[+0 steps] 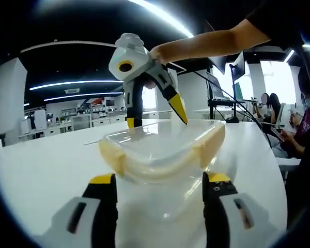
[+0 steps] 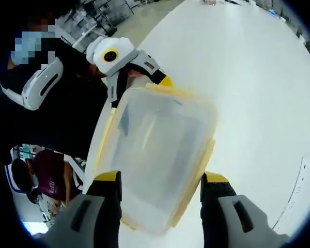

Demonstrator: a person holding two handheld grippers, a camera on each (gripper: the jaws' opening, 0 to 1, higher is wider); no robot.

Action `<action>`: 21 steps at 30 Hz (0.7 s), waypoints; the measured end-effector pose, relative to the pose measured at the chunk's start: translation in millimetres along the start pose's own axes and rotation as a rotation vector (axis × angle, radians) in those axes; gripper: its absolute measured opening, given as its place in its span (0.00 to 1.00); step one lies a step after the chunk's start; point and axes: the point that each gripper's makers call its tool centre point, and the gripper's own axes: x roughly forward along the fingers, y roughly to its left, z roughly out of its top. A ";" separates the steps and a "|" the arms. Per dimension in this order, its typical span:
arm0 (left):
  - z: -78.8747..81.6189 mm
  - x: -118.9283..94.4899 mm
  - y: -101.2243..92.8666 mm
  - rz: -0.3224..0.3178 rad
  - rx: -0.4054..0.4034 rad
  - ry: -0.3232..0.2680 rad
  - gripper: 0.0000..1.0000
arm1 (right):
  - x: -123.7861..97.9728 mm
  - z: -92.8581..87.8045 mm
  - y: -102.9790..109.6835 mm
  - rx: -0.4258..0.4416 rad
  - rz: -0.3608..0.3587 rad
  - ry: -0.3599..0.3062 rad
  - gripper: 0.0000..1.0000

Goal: Snap each plastic latch of the storage box into its locked position after aligning the lid with the box until every specified latch is closed and the lid sits flush.

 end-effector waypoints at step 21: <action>14.8 -6.0 -3.2 -0.019 -0.184 -0.078 0.79 | -15.9 -8.5 23.5 0.038 -0.324 -0.546 0.73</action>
